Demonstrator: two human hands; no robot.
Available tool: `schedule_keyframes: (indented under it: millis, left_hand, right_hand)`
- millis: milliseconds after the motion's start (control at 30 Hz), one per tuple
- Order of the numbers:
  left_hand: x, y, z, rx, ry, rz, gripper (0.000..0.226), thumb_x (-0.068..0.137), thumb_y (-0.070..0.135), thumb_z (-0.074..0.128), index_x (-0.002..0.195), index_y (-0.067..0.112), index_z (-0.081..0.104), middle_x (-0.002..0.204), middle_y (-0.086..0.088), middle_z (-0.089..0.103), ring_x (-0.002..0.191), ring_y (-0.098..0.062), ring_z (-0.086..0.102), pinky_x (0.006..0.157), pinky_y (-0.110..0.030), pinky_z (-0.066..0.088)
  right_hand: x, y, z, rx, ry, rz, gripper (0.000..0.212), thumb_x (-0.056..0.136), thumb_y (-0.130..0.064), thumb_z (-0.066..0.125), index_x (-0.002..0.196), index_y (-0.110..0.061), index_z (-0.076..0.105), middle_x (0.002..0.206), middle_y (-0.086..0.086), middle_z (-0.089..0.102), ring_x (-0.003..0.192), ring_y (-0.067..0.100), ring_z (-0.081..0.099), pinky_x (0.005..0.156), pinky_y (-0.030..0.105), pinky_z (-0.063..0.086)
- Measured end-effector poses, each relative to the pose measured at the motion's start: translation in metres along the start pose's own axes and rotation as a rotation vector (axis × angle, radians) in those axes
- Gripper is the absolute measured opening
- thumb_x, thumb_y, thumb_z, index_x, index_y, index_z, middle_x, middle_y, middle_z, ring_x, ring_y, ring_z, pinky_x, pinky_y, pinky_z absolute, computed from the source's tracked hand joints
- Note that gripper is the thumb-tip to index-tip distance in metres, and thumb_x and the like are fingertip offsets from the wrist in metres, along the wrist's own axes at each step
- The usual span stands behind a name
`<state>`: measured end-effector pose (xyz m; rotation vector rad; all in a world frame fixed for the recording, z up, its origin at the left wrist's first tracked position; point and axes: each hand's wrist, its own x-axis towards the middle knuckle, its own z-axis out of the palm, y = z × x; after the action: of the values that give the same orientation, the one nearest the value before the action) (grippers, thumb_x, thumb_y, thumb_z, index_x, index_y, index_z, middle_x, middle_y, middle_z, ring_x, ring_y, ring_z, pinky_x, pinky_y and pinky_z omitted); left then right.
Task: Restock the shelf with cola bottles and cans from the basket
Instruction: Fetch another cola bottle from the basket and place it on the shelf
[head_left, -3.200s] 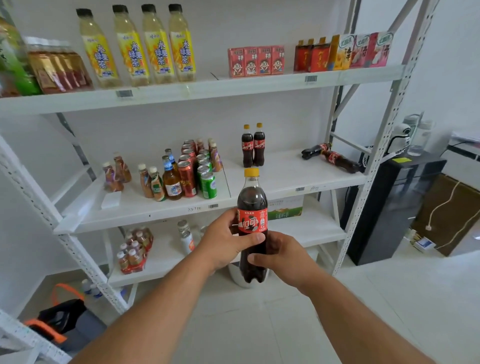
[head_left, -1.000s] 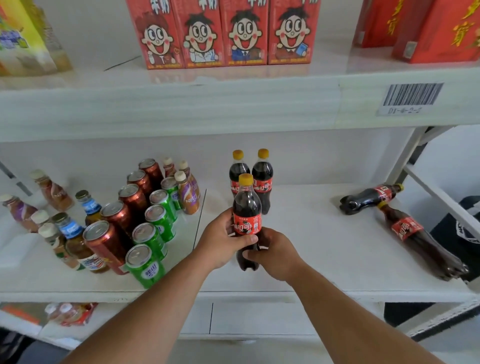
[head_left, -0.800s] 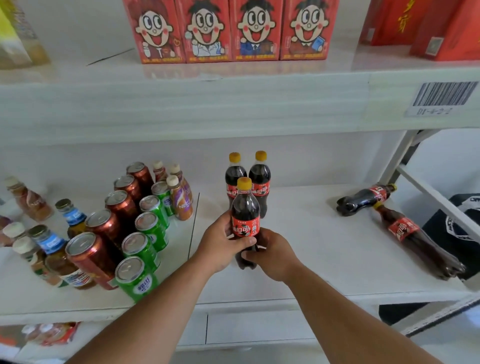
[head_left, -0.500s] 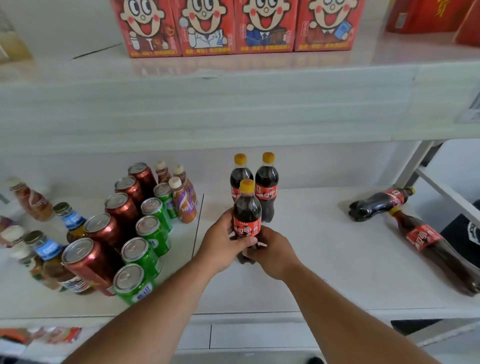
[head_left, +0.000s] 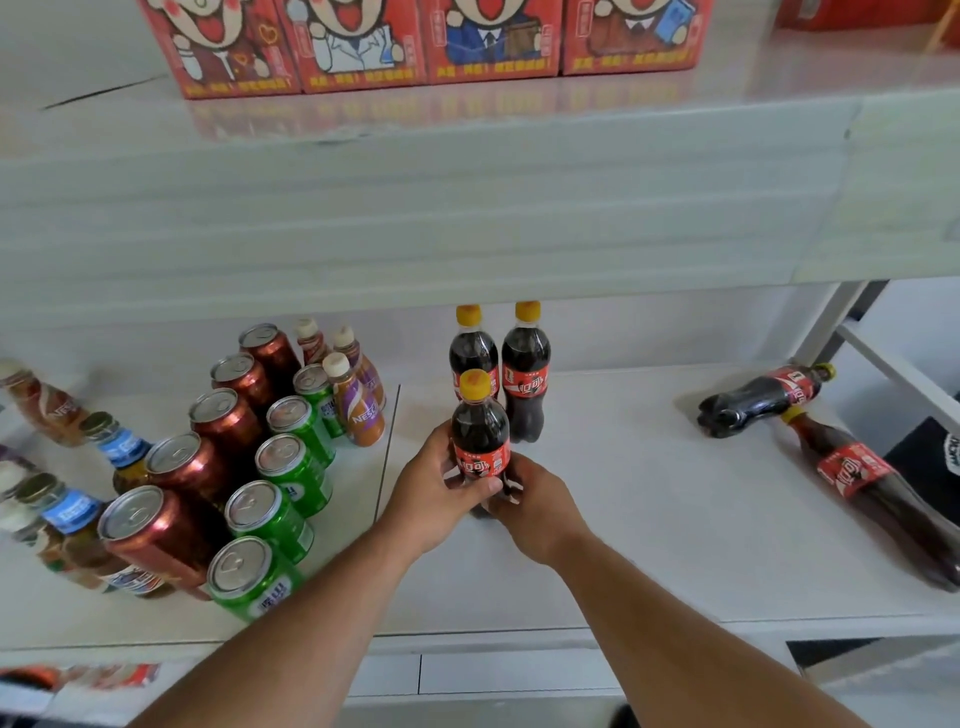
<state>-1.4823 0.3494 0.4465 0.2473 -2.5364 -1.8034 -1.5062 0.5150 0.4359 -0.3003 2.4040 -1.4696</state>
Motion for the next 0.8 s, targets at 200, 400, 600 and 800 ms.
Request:
schedule_keyframes:
  millis: [200,400,600,800]
  left_hand:
    - [-0.004,-0.003,-0.003,0.019,-0.045,-0.051,0.079,0.083,0.019,0.088,0.148,0.04,0.048,0.139,0.017,0.065,0.134,-0.005,0.056,0.111,-0.034,0.047]
    - [-0.019,0.002,-0.004,-0.154,-0.038,-0.202,0.052,0.098,-0.003,0.056,0.132,0.035,0.062,0.125,0.014,0.073,0.123,-0.005,0.063,0.109,-0.034,0.047]
    - [-0.017,-0.003,0.005,-0.517,-0.025,-0.376,0.029,0.112,0.029,0.045,0.132,0.027,0.066,0.132,0.002,0.072,0.122,-0.008,0.064,0.099,-0.035,0.051]
    - [-0.009,-0.006,0.014,-0.598,-0.044,-0.332,0.029,0.112,0.037,0.043,0.131,0.032,0.065,0.124,0.011,0.072,0.117,-0.001,0.062,0.115,-0.039,0.043]
  right_hand:
    - [-0.005,0.002,0.0,-0.048,0.041,0.07,0.04,0.1,-0.03,0.061,0.139,-0.035,0.06,0.134,-0.01,0.068,0.123,0.015,0.062,0.104,0.034,0.052]
    - [-0.017,-0.007,0.0,0.123,0.113,0.133,0.033,0.108,-0.035,0.049,0.137,-0.026,0.064,0.128,-0.009,0.069,0.117,0.012,0.063,0.082,0.017,0.044]
    - [-0.018,-0.016,0.001,0.353,0.11,0.292,0.032,0.111,-0.042,0.038,0.089,-0.037,0.061,0.099,-0.01,0.066,0.106,0.02,0.062,0.107,0.045,0.049]
    - [-0.015,-0.021,0.007,0.425,0.088,0.287,0.037,0.111,-0.045,0.039,0.087,-0.041,0.067,0.095,-0.019,0.07,0.1,0.005,0.064,0.099,0.032,0.047]
